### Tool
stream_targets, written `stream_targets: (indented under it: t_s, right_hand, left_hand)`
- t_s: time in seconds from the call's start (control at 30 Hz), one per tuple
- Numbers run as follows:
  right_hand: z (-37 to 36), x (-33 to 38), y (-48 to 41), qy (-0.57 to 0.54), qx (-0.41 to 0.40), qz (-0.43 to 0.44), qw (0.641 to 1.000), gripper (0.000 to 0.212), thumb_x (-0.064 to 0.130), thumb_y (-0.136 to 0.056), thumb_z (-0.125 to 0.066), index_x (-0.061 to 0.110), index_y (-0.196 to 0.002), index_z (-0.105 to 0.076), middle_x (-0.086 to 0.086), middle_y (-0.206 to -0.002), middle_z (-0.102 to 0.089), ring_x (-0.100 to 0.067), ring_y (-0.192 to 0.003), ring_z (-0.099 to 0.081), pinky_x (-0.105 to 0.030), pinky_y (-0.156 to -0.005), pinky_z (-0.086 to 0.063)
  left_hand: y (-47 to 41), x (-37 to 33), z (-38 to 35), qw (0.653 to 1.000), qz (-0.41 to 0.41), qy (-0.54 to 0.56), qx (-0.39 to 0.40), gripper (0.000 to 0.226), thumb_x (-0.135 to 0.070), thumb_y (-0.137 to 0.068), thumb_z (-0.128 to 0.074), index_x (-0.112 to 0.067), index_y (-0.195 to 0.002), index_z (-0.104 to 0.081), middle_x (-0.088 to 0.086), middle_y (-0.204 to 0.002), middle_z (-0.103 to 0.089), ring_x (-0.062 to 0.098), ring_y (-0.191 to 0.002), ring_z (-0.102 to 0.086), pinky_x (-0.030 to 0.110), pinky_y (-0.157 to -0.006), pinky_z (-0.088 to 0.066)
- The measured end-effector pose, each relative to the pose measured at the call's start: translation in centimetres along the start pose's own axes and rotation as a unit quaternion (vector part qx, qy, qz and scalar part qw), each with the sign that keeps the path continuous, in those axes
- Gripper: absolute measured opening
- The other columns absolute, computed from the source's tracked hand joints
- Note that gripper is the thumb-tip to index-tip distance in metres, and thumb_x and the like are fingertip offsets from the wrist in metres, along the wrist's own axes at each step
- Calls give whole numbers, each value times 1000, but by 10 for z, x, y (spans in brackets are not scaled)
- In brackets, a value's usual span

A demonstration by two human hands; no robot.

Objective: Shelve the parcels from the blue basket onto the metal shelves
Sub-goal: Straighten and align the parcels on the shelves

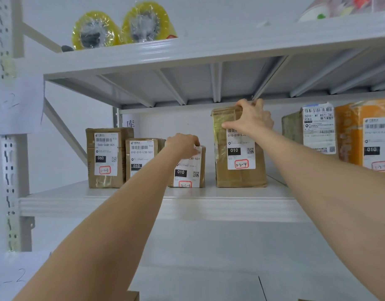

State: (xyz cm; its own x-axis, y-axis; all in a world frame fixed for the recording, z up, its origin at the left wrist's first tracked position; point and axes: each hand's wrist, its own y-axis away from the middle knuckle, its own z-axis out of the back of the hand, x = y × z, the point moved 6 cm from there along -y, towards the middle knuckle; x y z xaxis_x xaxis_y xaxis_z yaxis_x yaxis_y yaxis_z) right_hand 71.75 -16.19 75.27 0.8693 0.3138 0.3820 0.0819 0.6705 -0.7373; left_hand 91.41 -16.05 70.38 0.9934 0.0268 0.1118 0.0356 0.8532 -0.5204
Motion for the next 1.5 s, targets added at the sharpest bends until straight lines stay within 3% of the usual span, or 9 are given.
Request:
stream_targets:
  t_s: [0.2,0.37,0.53,0.67,0.8,0.93,1.13,1.3,1.5]
  right_hand:
    - [-18,35,11,-1,-1,28,1000,78,55,-72,-74,39,-139,-37,-7,-149,-24,-39,-122,-43,-42,-95,-41]
    - [-27,25,15,-36,-6,-14,999,87,52,-73,-74,41,-145,-27,-10,-150,-21,-36,-122,-44,-43,-95,-42]
    - [-10,26,25,5,-73,29,997,83,54,-83,-66,31,-150,-22,-13,-156,-15,-34,-138,-26,-45,-107,-31]
    - [29,-1,28,46,-161,81,982,57,31,-93,-56,24,-145,-34,-11,-153,-24,-30,-138,-26,-41,-108,-31]
    - [69,-48,30,78,-212,98,969,50,22,-93,-52,21,-141,-39,-11,-151,-28,-30,-138,-26,-43,-106,-34]
    - [109,-116,20,94,-226,61,968,51,23,-94,-52,22,-143,-37,-12,-154,-24,-31,-140,-22,-43,-105,-31]
    - [143,-225,3,123,-153,-39,980,77,55,-84,-62,33,-149,-25,-13,-159,-6,-39,-146,-3,-49,-117,-14]
    - [139,-257,-15,134,-86,-31,987,95,72,-73,-63,37,-150,-19,-14,-161,5,-43,-146,7,-54,-118,-5]
    - [127,-261,-26,158,-52,-36,985,88,75,-72,-60,32,-145,-34,-18,-156,-20,-43,-145,-8,-55,-116,-12]
  left_hand:
    - [0,18,-3,999,30,11,-12,35,-32,-97,-50,-19,-130,-48,5,-124,-58,25,-113,-54,36,-82,-45]
    - [4,23,3,997,48,58,-31,38,-12,-93,-46,-13,-132,-45,7,-125,-56,26,-109,-56,35,-77,-48]
    - [13,0,52,951,40,156,-263,36,-8,-91,-48,-9,-127,-45,10,-127,-49,26,-114,-49,37,-92,-46]
    - [18,-58,86,918,-31,160,-361,33,-6,-89,-49,-7,-122,-47,12,-123,-48,28,-114,-46,37,-85,-44]
    - [13,-136,95,926,-94,155,-332,38,-13,-89,-50,-10,-127,-46,11,-126,-45,27,-119,-42,34,-74,-41]
    - [0,-214,101,935,-124,145,-299,49,-30,-89,-54,-14,-134,-41,9,-131,-43,28,-123,-40,39,-86,-45]
    - [-28,-296,99,963,-95,122,-220,63,-52,-88,-50,-31,-144,-30,8,-142,-36,30,-131,-33,44,-102,-36]
    - [-40,-321,85,978,-46,70,-189,65,-57,-89,-46,-34,-146,-27,9,-146,-34,31,-135,-31,49,-104,-32]
    - [-45,-319,78,985,1,95,-143,55,-50,-91,-49,-27,-139,-37,14,-138,-42,35,-127,-38,48,-96,-41]
